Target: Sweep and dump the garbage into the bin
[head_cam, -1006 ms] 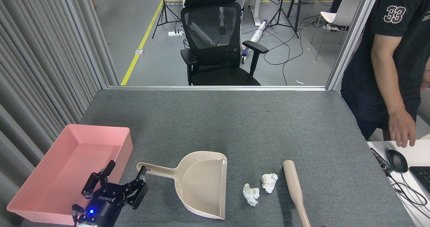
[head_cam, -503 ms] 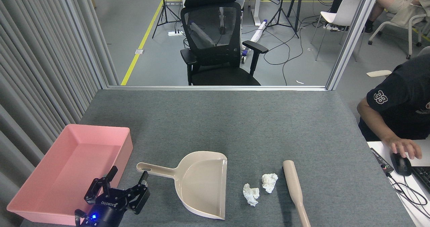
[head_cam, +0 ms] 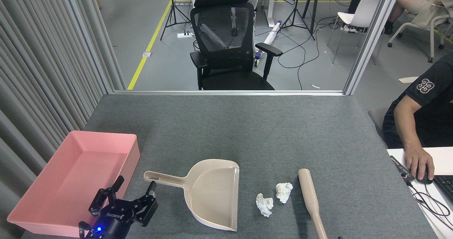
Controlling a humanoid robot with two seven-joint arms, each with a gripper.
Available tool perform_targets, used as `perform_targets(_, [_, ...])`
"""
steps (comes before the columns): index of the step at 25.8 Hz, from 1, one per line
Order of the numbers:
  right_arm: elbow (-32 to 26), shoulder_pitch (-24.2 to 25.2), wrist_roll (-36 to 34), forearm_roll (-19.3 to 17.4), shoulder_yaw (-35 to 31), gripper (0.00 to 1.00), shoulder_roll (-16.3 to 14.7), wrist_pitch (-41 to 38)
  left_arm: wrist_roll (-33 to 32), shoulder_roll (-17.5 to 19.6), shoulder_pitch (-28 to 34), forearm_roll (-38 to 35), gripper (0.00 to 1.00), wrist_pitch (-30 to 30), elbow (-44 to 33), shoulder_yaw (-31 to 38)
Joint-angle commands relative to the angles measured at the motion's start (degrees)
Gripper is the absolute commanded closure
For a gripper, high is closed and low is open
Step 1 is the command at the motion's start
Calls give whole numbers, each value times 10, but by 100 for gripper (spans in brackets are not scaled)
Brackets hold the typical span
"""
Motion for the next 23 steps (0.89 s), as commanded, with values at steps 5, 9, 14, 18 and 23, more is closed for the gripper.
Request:
perform_targets(5, [8, -15, 0, 2, 1, 2, -4, 0, 0, 1, 0, 0, 1, 0, 0, 1])
perform_targets(9, [13, -15, 5, 2, 2, 2, -4, 0, 0, 1, 1, 0, 1, 0, 0, 1])
perform_targets(14, [21, -16, 6, 2, 1, 2, -4, 0, 0, 0, 0, 0, 1, 1, 0, 1])
perform_targets(18, [23, -17, 6, 2, 1, 2, -4, 0, 0, 0, 0, -1, 1, 1, -1, 1])
perform_targets(23, [23, -17, 6, 3, 2, 5, -4, 0, 0, -1, -1, 0, 1, 1, -4, 1])
